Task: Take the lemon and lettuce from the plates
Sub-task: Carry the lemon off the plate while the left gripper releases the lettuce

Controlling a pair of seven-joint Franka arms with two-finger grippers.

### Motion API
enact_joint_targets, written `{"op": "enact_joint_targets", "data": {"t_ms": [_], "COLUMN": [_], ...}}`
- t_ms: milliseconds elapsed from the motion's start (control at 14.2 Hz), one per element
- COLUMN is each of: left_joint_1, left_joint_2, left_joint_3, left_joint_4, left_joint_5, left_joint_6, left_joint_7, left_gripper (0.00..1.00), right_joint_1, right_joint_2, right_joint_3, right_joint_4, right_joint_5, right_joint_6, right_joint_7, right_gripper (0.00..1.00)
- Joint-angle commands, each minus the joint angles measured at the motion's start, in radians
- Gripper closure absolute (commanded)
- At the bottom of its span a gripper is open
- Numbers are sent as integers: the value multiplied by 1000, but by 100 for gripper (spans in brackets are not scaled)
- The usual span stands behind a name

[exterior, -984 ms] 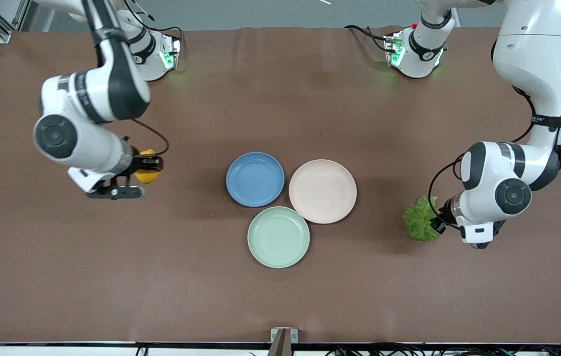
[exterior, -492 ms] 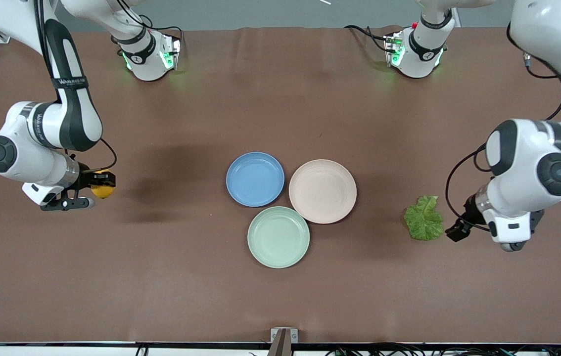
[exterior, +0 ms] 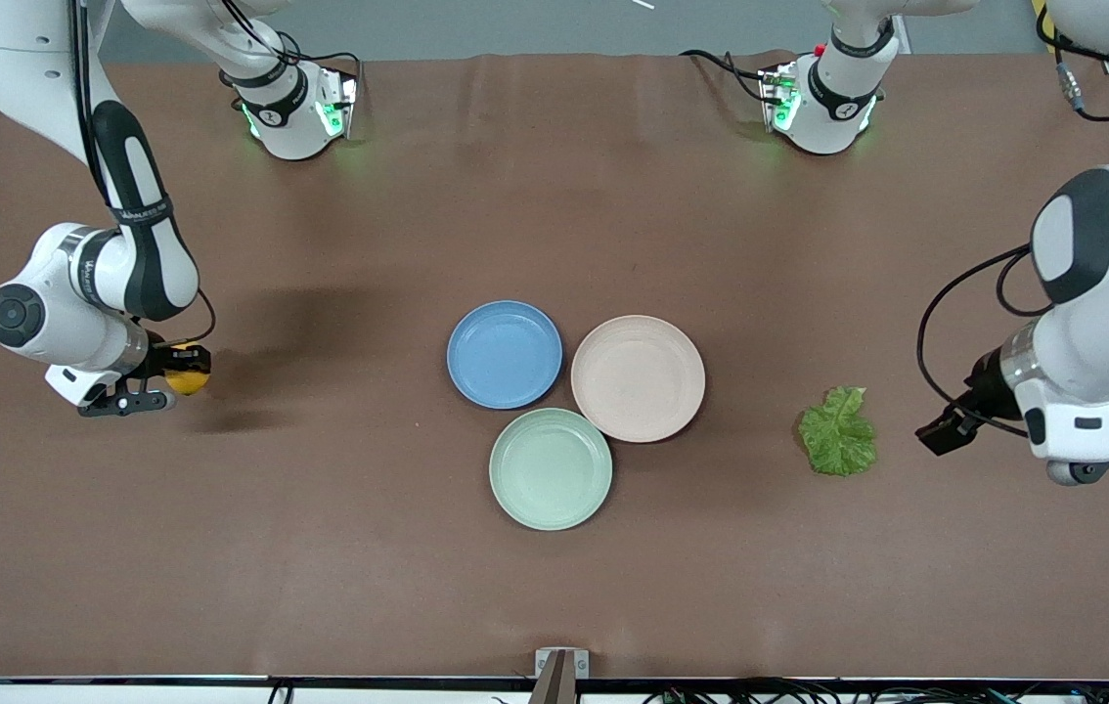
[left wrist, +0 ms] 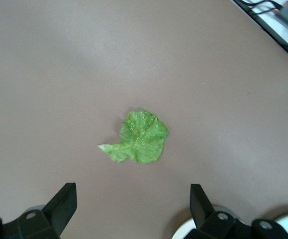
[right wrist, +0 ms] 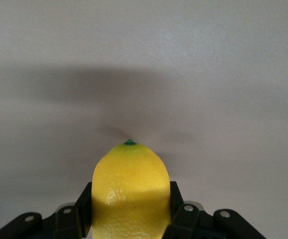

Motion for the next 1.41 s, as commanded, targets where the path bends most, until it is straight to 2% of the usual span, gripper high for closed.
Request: {"op": "enact_joint_targets", "data": {"t_ms": [0,141,352,422,562,703,984,1125,1336], "left_joint_1": [1,13,36,42,70,75,75,76,78], "left_joint_2": [-99,-176,-267,-300,-346,-376,-435,-462,-488], "left_joint_3": [-7,-3,-3,-3,-4,-4,-3,-3,-4], "left_joint_4": [-9,-16,-67,-97,-121,-134,-184,-224,-269], "left_joint_5": [27,14,12,12,3,-12,-37,-37,-37], "left_joint_6": [-116,-165,-202,-213,-242,-277,-273,-248,-201], "left_joint_7": [141,273,427,461,606,634,650,668,670], "left_gripper": [0,0,0,0,3,1,2,1,1], "right_joint_1": [-18,-12,-24,-24,-21,-15,-12,0,29], "right_joint_2": [21,58,88,86,66,-4,-110,-141,-175], "right_joint_3": [22,28,54,56,54,53,51,53,59], "right_joint_4": [-3,0,0,0,4,32,198,308,512], "right_joint_5": [43,96,106,106,106,106,92,74,-23], "right_joint_6": [29,56,104,99,76,-26,-357,-518,-762], "right_joint_7": [-20,-20,-20,-20,-15,-6,72,149,268], "right_gripper": [80,80,78,64,1,1,1,1,1]}}
